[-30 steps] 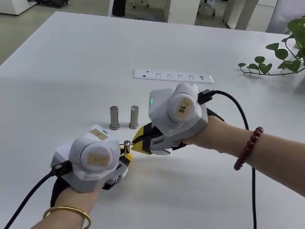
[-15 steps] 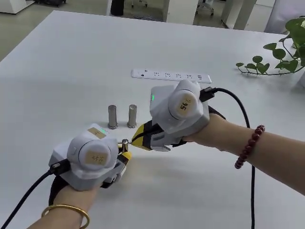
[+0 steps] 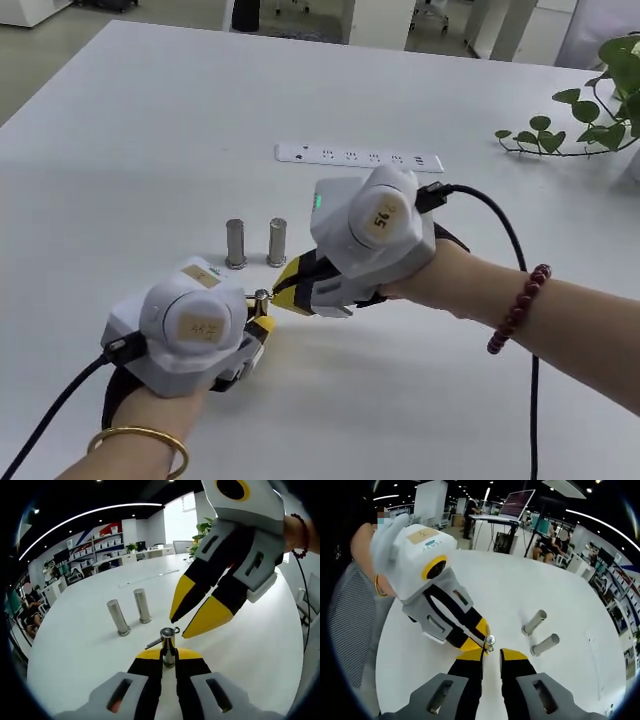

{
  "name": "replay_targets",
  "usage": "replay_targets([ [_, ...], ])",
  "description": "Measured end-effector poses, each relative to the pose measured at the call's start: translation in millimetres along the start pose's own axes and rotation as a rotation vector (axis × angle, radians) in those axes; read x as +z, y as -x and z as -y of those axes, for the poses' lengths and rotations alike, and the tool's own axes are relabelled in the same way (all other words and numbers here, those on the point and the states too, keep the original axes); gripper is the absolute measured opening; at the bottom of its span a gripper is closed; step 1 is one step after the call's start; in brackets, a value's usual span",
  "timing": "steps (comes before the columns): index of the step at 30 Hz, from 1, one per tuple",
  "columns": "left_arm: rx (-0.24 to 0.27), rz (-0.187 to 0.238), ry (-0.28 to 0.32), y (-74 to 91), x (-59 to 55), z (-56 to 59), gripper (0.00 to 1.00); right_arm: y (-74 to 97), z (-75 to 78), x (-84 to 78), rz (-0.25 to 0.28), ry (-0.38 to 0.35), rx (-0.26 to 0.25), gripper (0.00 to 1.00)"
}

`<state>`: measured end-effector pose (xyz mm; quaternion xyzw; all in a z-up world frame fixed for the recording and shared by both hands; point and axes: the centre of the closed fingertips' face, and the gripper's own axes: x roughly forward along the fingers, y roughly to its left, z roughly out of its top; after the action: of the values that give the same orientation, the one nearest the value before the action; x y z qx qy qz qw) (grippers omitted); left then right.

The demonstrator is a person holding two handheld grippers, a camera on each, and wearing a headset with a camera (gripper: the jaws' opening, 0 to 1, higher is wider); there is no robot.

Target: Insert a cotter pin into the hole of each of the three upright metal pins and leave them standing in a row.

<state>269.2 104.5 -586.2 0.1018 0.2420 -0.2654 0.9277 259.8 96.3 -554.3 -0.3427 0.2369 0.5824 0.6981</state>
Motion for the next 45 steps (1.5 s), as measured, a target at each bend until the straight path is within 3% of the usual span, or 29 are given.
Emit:
replay_targets([
  [6,-0.011,0.003,0.006,-0.9,0.7,-3.3,0.05,3.5,2.2,-3.8,0.038,-0.107,-0.005,0.12],
  [28,0.015,0.005,0.018,-5.8,0.1,-38.9,0.05,15.3,3.0,-24.3,0.063,-0.240,-0.048,0.14],
  [45,0.008,0.008,0.047,-4.4,0.9,-38.9,0.06,14.9,3.4,-25.3,0.065,-0.262,-0.048,0.13],
])
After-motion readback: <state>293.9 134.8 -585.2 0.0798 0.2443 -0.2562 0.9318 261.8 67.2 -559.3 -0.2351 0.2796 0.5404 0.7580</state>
